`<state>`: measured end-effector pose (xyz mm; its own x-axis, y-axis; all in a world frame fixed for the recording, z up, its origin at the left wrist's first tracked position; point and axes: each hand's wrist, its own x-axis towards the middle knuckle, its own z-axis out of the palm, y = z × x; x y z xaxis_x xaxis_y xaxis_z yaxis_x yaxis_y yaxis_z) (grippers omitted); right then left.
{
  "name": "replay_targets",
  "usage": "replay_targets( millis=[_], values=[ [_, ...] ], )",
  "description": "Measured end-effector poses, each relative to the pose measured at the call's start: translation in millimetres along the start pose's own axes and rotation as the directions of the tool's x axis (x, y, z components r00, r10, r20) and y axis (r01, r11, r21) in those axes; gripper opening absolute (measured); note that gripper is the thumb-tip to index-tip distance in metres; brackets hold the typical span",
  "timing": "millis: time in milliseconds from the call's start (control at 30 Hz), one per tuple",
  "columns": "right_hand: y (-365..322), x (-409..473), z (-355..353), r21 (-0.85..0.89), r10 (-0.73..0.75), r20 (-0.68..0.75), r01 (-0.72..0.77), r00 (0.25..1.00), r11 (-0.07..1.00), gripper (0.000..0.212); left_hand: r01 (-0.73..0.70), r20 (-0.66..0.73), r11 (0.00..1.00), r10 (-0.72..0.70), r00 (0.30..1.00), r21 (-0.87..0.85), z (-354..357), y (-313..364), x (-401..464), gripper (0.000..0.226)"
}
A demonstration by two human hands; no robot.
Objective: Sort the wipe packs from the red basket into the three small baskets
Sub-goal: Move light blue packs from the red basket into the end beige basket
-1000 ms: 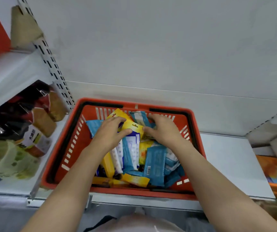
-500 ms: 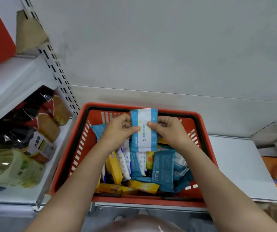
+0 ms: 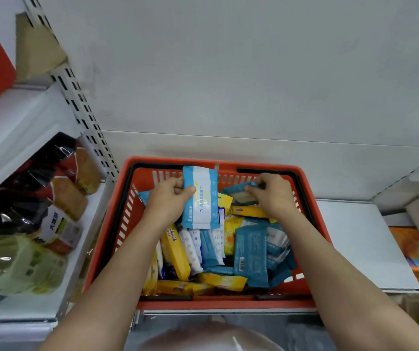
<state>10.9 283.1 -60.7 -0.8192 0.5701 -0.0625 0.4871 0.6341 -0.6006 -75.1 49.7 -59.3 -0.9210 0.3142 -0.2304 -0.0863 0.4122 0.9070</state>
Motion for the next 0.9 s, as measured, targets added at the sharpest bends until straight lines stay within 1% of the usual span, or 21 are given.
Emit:
replay_targets(
  millis=[33, 67, 100, 133, 167, 333, 467, 533, 600, 667, 733, 800, 833, 867, 900],
  values=[
    [-3, -2, -7, 0.227, 0.046, -0.010, -0.043, 0.999, 0.973, 0.018, -0.001, -0.008, 1.000, 0.001, 1.000, -0.003, -2, 0, 1, 0.006],
    [-7, -5, -14, 0.448, 0.096, 0.018, -0.094, 0.995, 0.889, 0.019, -0.005, -0.021, 1.000, 0.005, 1.000, -0.008, -3, 0, 3, 0.010],
    [-11, -9, -21, 0.609, 0.119, 0.064, -0.133, 0.991, 0.782, 0.020, -0.007, -0.032, 1.000, 0.006, 0.999, -0.018, -3, 1, 4, 0.015],
    [-15, -12, -26, 0.700, 0.111, 0.098, -0.147, 0.989, 0.698, 0.020, -0.006, -0.037, 1.000, 0.005, 0.999, -0.030, -3, 2, 5, 0.018],
    [-19, -16, -29, 0.741, 0.098, 0.113, -0.150, 0.989, 0.654, 0.021, -0.006, -0.031, 0.999, 0.005, 1.000, -0.040, -2, 3, 6, 0.019],
    [-28, -36, -26, 0.840, 0.131, 0.193, -0.233, 0.972, 0.489, 0.025, -0.063, 0.025, 0.996, 0.064, 0.998, -0.064, 7, 10, 2, 0.019],
    [-28, -55, -24, 0.837, 0.177, 0.181, -0.246, 0.967, 0.489, 0.022, -0.129, 0.045, 0.987, 0.134, 0.990, -0.098, 7, 9, -1, 0.011],
    [-27, -65, -26, 0.831, 0.167, 0.147, -0.214, 0.975, 0.513, 0.036, -0.147, 0.070, 0.978, 0.159, 0.985, -0.150, 7, 9, -4, 0.005],
    [-26, -75, -28, 0.808, 0.154, 0.096, -0.168, 0.983, 0.564, 0.049, -0.154, 0.086, 0.966, 0.175, 0.981, -0.208, 9, 11, -8, 0.004],
    [-24, -86, -31, 0.782, 0.176, 0.045, -0.144, 0.983, 0.606, 0.051, -0.161, 0.129, 0.952, 0.200, 0.971, -0.259, 13, 14, -14, 0.010],
    [-22, -98, -35, 0.771, 0.209, -0.005, -0.130, 0.978, 0.623, 0.049, -0.166, 0.221, 0.941, 0.236, 0.946, -0.295, 19, 20, -22, 0.020],
    [-21, -110, -40, 0.767, 0.233, -0.052, -0.111, 0.971, 0.632, 0.047, -0.150, 0.316, 0.945, 0.243, 0.917, -0.292, 30, 26, -34, 0.030],
    [-20, -116, -43, 0.775, 0.252, -0.073, -0.104, 0.965, 0.623, 0.047, -0.140, 0.344, 0.945, 0.242, 0.907, -0.295, 37, 28, -41, 0.032],
    [-18, -124, -47, 0.808, 0.281, -0.086, -0.098, 0.956, 0.582, 0.046, -0.130, 0.354, 0.942, 0.241, 0.903, -0.309, 44, 31, -49, 0.033],
    [-16, -132, -51, 0.865, 0.316, -0.083, -0.089, 0.945, 0.493, 0.044, -0.116, 0.345, 0.935, 0.237, 0.908, -0.335, 51, 34, -58, 0.034]
  ],
)
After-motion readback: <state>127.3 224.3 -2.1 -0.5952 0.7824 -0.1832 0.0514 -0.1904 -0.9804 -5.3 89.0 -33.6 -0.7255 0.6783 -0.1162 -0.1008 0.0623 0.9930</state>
